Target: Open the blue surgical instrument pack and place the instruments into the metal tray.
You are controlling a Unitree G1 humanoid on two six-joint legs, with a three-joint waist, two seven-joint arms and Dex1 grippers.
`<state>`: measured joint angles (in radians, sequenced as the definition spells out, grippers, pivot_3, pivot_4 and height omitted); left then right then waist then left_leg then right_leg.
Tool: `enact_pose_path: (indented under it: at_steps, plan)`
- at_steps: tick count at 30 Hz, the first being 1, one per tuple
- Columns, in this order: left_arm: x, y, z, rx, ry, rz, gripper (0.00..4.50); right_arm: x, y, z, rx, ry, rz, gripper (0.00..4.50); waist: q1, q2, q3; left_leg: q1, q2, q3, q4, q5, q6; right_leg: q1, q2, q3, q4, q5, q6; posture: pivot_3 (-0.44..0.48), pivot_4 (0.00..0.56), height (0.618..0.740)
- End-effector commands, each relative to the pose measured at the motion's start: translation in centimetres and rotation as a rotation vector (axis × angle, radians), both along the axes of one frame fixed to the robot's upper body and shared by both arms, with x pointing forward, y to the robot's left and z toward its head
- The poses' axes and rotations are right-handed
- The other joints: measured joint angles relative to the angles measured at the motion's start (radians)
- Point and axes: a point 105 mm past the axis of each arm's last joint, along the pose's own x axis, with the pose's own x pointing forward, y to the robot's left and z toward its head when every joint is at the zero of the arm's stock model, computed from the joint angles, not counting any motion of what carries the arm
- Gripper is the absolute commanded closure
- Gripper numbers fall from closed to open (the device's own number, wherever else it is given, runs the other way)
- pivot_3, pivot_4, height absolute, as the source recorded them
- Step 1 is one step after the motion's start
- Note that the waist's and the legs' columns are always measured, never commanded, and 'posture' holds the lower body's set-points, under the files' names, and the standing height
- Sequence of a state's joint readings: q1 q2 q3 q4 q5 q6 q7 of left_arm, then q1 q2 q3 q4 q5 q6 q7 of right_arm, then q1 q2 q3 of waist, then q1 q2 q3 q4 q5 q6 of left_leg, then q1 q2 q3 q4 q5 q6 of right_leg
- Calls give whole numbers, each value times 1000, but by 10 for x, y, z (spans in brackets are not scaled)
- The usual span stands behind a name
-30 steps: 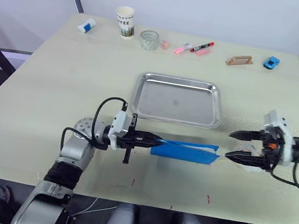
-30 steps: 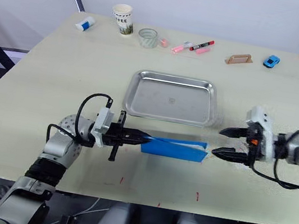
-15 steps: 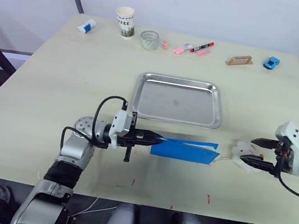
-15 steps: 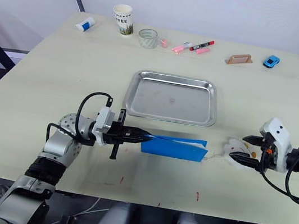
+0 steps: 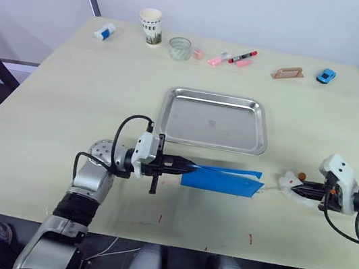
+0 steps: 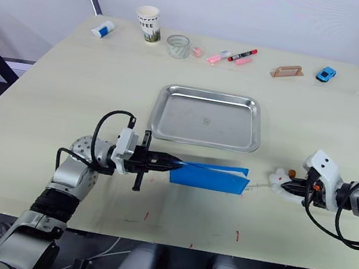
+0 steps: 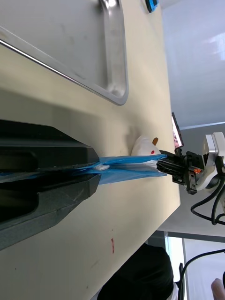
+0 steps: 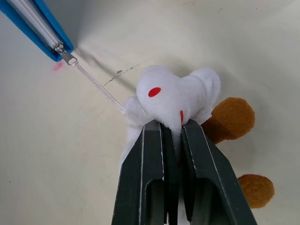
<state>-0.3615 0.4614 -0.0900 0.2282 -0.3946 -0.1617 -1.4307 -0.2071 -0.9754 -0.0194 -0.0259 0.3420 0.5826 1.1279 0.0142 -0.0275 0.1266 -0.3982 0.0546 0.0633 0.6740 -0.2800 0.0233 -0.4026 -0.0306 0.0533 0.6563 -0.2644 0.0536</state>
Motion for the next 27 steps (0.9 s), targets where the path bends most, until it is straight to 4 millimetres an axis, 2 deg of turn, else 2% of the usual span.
enact_pose_path:
  at_steps: [1,7,14,20,23,27]
  plan:
    - [0,-4,4,8,-25,-12,4500,2,4,34,94,-93,19,4462,0,0,0,0,0,0,0,0,0,0,0,0,0,0,0,0,150,740]
    - [-2,-5,3,12,-19,-17,4500,-6,23,80,260,-170,83,4462,0,1,0,0,0,-1,0,0,0,0,0,0,0,0,0,0,150,740]
    - [-1,-3,-2,42,-10,-18,4500,-14,52,121,404,-188,178,4462,1,1,1,0,0,-4,0,0,0,0,0,0,0,0,0,0,150,740]
    - [0,-5,-1,50,-12,-20,4500,-11,77,136,429,-224,249,4462,0,1,1,0,0,-5,0,0,0,0,0,0,0,0,0,0,150,740]
    - [0,-6,-1,52,-13,-19,4500,-7,91,138,417,-249,275,4462,0,1,1,-1,0,-5,0,0,0,0,0,-1,0,0,0,0,150,740]
    - [1,-7,0,56,-14,-15,4500,-3,119,136,421,-285,323,4462,-1,1,1,0,0,-5,0,0,0,0,0,0,0,0,0,0,150,740]
